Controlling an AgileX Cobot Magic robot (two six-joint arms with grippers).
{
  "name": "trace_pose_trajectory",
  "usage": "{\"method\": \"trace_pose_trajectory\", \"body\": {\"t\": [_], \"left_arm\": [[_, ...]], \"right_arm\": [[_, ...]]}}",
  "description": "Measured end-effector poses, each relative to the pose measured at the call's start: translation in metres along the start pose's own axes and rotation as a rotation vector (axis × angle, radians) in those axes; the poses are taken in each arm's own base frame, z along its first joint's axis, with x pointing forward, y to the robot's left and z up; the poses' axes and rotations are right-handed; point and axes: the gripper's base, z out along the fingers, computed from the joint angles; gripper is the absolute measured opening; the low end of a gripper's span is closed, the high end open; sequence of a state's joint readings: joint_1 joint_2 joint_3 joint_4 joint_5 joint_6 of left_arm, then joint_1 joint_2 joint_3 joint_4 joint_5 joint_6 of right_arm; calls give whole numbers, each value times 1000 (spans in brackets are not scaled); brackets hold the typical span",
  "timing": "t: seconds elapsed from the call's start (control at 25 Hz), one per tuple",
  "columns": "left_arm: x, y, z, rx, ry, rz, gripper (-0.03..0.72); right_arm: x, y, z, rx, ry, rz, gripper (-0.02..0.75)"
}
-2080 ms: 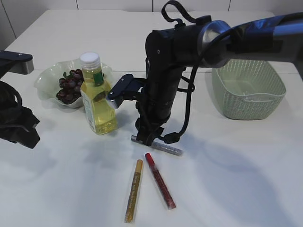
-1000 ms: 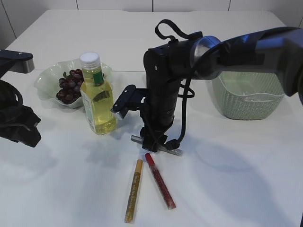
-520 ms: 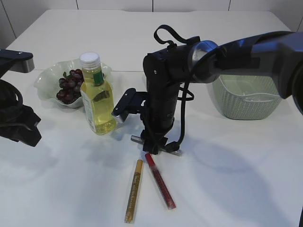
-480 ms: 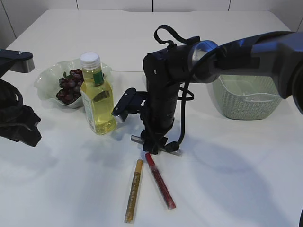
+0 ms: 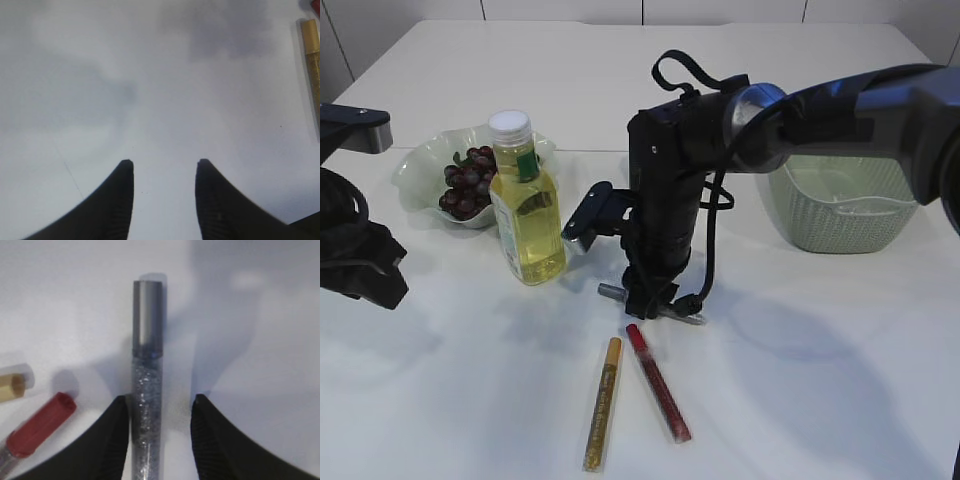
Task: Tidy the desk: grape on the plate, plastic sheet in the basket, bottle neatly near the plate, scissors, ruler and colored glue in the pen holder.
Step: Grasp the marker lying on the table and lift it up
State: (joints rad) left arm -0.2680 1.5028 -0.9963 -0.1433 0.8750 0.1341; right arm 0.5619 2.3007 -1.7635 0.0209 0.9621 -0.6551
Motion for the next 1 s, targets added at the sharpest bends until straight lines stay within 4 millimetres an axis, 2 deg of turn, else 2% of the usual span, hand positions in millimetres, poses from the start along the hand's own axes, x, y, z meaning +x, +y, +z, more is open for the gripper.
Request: {"method": "trace_pose_trajectory", "body": {"t": [0.28,0.48,0.68,0.88,1.0], "left_arm": [[0,0,0,0,-1,0,299],[0,0,0,0,-1,0,299],[0,0,0,0,-1,0,299],[0,0,0,0,-1,0,299],[0,0,0,0,-1,0,299]], "right_arm": [[-1,0,0,-4,-6,5,324],[0,0,1,-5,-4,5,247],[-1,1,2,-10,-5,0,225],[-1,1,2,-14,-8,-3,120],[-1,1,2,-14,-9,-5,102]]}}
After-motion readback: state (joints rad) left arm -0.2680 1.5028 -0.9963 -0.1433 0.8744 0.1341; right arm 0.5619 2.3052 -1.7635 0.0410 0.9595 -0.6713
